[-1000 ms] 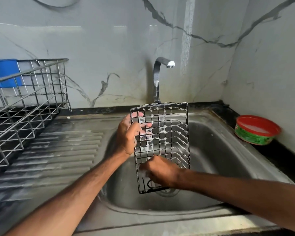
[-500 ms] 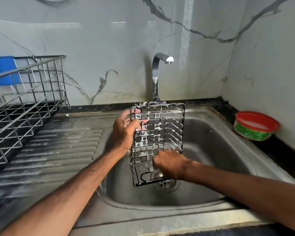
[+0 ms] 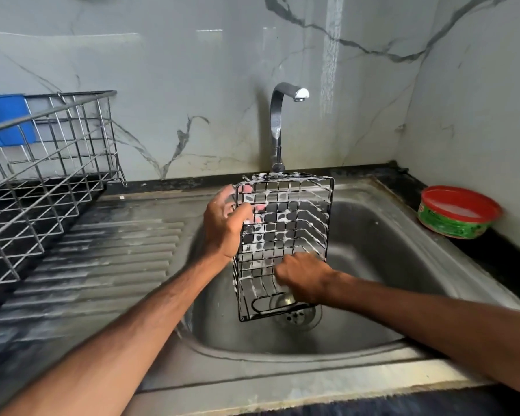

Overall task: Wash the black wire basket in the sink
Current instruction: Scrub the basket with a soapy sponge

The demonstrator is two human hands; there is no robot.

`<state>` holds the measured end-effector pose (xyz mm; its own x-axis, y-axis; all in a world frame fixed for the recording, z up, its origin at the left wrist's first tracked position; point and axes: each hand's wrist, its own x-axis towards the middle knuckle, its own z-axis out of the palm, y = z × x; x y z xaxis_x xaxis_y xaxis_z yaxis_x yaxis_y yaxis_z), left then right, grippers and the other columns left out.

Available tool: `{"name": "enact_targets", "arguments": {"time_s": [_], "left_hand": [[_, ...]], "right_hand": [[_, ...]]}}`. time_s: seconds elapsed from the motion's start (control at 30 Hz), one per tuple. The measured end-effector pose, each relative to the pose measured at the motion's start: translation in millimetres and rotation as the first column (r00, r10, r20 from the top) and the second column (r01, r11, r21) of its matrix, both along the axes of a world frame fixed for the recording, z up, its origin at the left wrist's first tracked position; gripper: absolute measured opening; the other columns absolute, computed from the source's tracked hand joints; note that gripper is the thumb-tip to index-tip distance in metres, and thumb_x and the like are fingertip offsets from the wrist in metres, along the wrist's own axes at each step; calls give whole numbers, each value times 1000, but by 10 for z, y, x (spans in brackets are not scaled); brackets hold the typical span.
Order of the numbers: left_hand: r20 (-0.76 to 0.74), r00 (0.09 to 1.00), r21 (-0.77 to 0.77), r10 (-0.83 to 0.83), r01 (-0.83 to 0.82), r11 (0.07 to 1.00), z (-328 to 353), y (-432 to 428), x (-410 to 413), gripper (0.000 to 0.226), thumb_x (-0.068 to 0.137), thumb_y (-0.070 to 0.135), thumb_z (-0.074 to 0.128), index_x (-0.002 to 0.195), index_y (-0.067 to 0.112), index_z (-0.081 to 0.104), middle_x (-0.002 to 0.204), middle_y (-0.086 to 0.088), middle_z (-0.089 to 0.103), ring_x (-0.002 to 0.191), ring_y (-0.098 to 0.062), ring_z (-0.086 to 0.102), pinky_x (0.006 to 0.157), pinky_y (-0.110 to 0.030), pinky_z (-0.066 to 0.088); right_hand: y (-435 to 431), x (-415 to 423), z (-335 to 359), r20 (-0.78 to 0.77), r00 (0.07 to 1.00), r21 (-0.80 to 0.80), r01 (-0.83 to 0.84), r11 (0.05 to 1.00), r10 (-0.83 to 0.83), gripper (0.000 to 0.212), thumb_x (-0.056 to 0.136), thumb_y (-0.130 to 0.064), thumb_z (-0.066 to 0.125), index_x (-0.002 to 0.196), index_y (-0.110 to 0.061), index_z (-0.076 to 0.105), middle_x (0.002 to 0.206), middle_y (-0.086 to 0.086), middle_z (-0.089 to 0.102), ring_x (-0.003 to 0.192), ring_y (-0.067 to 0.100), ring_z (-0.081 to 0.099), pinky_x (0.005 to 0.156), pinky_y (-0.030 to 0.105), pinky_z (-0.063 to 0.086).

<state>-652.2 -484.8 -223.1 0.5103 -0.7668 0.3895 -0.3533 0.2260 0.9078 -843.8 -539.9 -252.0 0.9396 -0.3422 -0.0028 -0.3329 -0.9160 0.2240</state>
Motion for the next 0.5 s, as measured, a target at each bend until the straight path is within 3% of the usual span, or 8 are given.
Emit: {"name": "enact_targets", "arguments": {"time_s": [0.07,0.17,0.23,0.33,0.43,0.5], "left_hand": [[18,1000,22,-12,11,1000,185,120,-181,64,79,41,66,136,15,59,125,-8,72,113,-25,72,99,-58,54],[-43,999,9,-20,21,1000,337,228,-408,49,77,31,63,122,12,65,94,-5,74,84,-20,71,85,-51,61],[3,1000,19,-21,21,1000,370,251,-490,52,76,44,56,121,23,67,84,3,76,77,-16,71,75,-47,59],[-60,998,-18,-25,24,1000,357,207,-451,46,76,39,59,117,18,67,104,-17,76,97,-36,74,88,-60,58],[-45,999,-4,24,-24,1000,266,144,-276,45,78,34,64,121,17,66,106,-38,65,104,-34,74,90,-67,55],[-29,999,14,34,-33,999,167,107,-157,54,78,41,64,127,19,65,100,-28,72,109,-33,73,92,-65,54]], "right_hand": [[16,88,-39,115,992,199,17,980,-40,25,90,0,59,111,-10,68,107,10,69,95,26,67,71,28,48],[45,218,-94,225,972,376,-25,926,-65,16,86,-3,64,88,-15,74,90,0,76,73,13,71,62,26,57],[64,230,-116,245,967,410,-47,911,-61,23,88,-1,62,74,-20,63,79,-2,71,63,9,62,56,17,46],[89,188,-93,288,957,473,-119,873,-26,16,87,1,66,87,-14,72,90,1,75,71,4,58,60,2,32],[137,179,-67,269,962,548,-188,815,41,23,80,0,73,97,-15,78,97,0,78,80,0,61,67,-1,35],[160,166,-52,249,965,594,-219,774,82,31,74,2,75,99,-15,80,99,0,78,82,0,61,69,-2,35]]}}
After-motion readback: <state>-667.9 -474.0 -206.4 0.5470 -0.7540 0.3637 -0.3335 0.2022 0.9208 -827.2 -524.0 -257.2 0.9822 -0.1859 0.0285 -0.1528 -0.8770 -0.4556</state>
